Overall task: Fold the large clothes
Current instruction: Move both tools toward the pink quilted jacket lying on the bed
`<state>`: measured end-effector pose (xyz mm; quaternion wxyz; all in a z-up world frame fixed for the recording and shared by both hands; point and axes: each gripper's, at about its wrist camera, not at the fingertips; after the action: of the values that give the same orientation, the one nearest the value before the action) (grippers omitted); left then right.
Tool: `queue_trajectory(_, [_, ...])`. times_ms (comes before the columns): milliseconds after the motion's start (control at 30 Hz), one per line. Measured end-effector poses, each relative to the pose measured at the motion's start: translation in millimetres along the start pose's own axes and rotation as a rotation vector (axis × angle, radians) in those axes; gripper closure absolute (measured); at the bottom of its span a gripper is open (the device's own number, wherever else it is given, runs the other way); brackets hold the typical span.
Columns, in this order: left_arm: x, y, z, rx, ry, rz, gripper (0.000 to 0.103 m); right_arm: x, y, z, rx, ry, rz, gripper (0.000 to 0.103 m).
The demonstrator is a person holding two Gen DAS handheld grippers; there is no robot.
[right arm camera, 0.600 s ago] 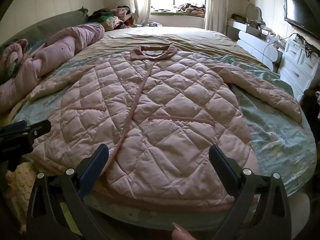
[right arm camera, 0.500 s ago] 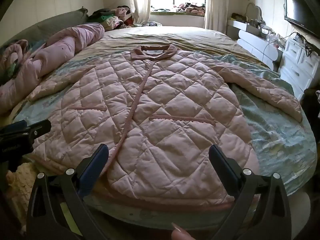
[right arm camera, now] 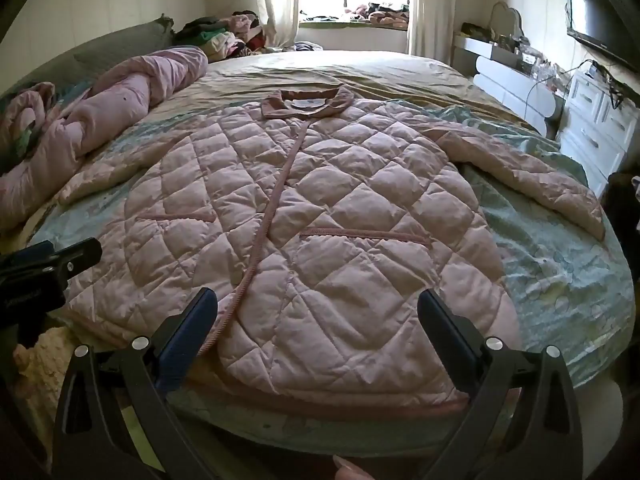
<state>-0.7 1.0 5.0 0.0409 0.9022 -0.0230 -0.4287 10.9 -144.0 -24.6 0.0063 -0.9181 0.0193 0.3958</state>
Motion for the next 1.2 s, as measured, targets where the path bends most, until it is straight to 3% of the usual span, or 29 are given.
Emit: queue_trajectory(1200, [-6.0, 9.5, -0.6, 0.014, -0.004, 0.009, 0.009, 0.7, -3.9, -1.0, 0.009, -0.018, -0.022, 0.004])
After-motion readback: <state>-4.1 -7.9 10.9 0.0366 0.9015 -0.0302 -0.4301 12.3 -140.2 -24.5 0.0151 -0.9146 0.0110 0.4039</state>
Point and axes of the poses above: each gripper's, at about its wrist camera, not at the fingertips, and x roughly the way its jaws point, y to its right, z to its underside, and after that the axes turned 4 degrees about z, right-handed
